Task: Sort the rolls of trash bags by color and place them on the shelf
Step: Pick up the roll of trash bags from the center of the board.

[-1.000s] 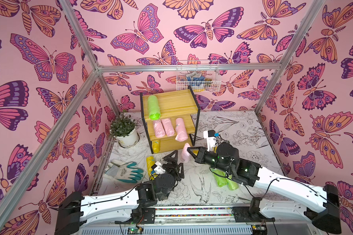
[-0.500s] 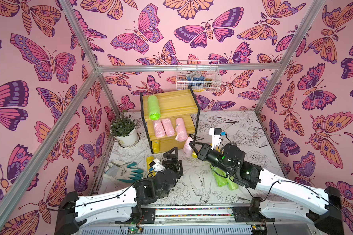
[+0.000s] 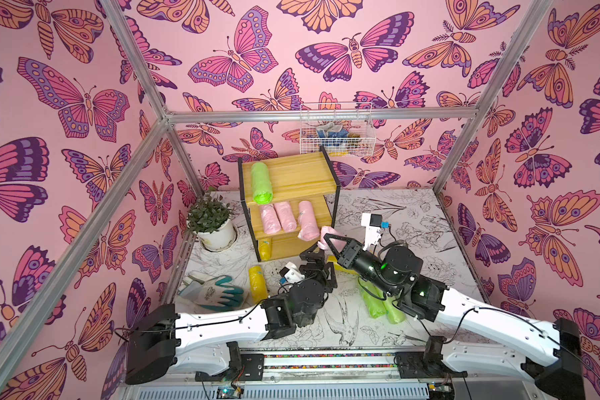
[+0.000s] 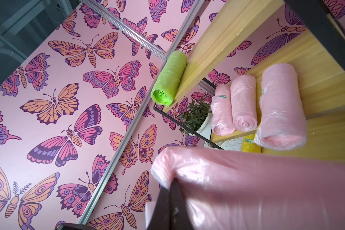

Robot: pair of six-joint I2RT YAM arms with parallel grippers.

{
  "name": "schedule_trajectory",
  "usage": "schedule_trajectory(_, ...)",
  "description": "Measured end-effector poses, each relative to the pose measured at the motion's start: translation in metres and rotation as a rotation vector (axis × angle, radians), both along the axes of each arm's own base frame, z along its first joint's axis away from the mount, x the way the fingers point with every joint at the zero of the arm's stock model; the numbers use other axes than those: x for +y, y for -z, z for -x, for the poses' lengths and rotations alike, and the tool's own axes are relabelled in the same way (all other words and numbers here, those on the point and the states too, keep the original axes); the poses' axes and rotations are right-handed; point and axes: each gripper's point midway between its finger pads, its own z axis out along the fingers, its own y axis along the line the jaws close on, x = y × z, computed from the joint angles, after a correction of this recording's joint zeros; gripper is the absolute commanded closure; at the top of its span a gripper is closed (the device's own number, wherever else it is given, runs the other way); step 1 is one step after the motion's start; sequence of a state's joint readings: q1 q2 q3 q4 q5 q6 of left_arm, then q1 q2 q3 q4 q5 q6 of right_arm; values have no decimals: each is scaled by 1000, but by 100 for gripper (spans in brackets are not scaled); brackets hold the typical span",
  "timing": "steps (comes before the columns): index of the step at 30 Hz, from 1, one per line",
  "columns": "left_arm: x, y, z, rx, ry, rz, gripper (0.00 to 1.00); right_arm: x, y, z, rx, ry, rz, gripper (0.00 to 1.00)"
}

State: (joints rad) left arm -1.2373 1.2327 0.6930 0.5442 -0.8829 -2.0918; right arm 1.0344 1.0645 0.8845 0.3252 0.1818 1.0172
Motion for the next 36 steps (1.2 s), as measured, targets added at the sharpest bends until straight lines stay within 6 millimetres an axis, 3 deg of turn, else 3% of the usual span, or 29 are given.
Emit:
schedule_trajectory(7, 6, -20, -3, -46, -44, 130, 0, -10, -13, 7, -5, -7, -50, 100)
schedule_trajectory(14, 9, -3, -9, -50, -111, 143, 2, -3, 8, 14, 40, -36, -48, 100)
schedule_trajectory(27, 24, 6, -30, -96, -242, 300, 48, 1, 25, 21, 72, -54, -46, 100)
schedule_trajectory(36, 54, -1, -30, -125, -235, 334, 83, -1, 40, 35, 102, -99, -36, 100)
